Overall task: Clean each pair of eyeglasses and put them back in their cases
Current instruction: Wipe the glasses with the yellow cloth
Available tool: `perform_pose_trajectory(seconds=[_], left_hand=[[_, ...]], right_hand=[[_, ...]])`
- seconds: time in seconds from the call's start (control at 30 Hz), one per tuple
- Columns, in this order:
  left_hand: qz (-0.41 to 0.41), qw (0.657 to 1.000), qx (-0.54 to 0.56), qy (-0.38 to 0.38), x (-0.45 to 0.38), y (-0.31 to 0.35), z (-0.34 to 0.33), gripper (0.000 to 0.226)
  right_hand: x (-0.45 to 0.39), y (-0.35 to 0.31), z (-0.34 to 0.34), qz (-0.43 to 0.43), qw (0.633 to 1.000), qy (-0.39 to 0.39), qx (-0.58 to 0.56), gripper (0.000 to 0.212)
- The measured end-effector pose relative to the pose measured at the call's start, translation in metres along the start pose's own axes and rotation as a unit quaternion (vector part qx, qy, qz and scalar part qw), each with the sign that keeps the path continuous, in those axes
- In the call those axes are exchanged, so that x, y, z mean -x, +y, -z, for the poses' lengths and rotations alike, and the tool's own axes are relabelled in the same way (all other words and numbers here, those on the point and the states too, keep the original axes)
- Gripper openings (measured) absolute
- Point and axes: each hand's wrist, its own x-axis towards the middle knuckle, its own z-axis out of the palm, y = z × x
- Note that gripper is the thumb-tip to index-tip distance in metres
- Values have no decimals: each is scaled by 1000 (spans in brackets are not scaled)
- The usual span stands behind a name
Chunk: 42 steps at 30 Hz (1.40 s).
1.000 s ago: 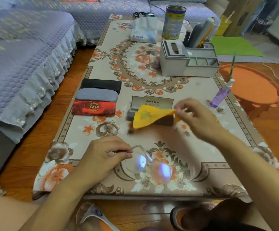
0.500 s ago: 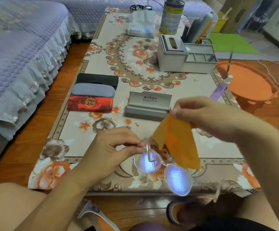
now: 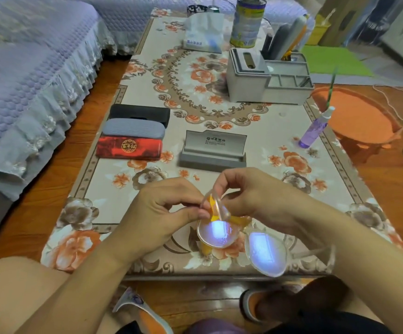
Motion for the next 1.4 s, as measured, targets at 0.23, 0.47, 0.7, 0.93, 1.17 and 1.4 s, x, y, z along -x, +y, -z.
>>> perform_pose_trajectory(seconds=[0.23,0.47,0.7,0.93,1.17,1.4], left_hand=[[6,999,-28,-26,4,0,-4,8],[67,997,48,-8,1,-4,-3,17],[129,985,97,-61,1,-9,9,54],[141,985,50,-83,2,-12,-2,61],[129,985,3,-118,4,-15,2,61],[132,984,24,-114,12,-18,-2,58]], right_hand=[[4,-6,-8,-84,991,-103,32,13],[2,3,-15,-56,992,-101,-52,19],[3,7,-7,-58,967,-97,-228,14],[4,9,-9,-23,969,-33,-243,25],[5,4,-23,-13,964,-37,-262,29],[8,9,-31,-6,962,-25,-271,12]])
